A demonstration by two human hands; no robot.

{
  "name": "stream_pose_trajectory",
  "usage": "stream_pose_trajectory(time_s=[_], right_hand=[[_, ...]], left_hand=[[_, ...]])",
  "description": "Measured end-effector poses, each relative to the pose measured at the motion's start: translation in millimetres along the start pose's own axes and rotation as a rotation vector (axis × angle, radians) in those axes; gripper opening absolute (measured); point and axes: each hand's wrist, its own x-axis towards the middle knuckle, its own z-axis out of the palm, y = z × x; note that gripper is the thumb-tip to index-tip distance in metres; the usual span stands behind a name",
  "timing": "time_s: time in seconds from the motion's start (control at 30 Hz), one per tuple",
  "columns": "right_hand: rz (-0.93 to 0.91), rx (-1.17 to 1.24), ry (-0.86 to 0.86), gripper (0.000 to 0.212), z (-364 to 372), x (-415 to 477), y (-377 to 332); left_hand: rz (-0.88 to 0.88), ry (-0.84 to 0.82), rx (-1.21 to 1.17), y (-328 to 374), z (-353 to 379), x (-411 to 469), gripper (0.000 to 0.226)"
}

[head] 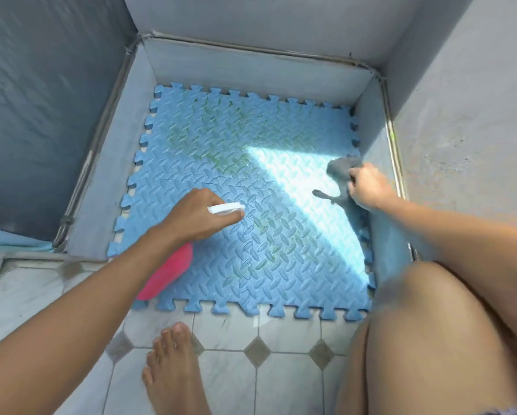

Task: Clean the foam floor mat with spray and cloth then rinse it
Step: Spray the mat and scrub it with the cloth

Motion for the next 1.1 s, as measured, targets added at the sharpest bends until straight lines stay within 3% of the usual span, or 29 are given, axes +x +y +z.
stream_pose_trajectory(time_s=[0.1,0.23,0.4,0.57,0.73,0.87,1.03,1.1], right_hand=[[0.008,0.032,-0.064,0.03,10.4,3.7,3.2],[0.107,0.102,-0.106,0.038,10.7,13.2,7.5],[0.121,0.153,-0.163,0.037,10.4,16.5,7.2],[0.127,0.158,-0.173,0.034,12.2,19.7,7.9],[0.166,0.133,-0.167,0.037,20.4,21.3,5.5],[0.184,0.097,-0.172,0.04,24.5,24.8,4.9],[0.176,0.099,-0.165,0.038,24.9,26.0,6.7],[0.174,0.106,-0.162,0.038,25.8,26.4,6.9]], left_hand=[[-0.024,-0.078,0.117,1.4,14.7,15.9,0.066],[0.013,-0.253,0.031,6.6,17.2,17.3,0.065],[-0.011,-0.16,-0.028,5.3,14.7,8.7,0.063],[0.111,-0.238,-0.056,6.2,15.6,7.5,0.065],[0.126,-0.086,0.197,6.9,19.5,4.5,0.065],[0.12,-0.035,0.145,2.1,17.5,10.0,0.062],[0.038,0.145,0.171,-6.7,12.9,14.8,0.071],[0.075,0.071,0.09,-8.5,10.1,15.7,0.068]])
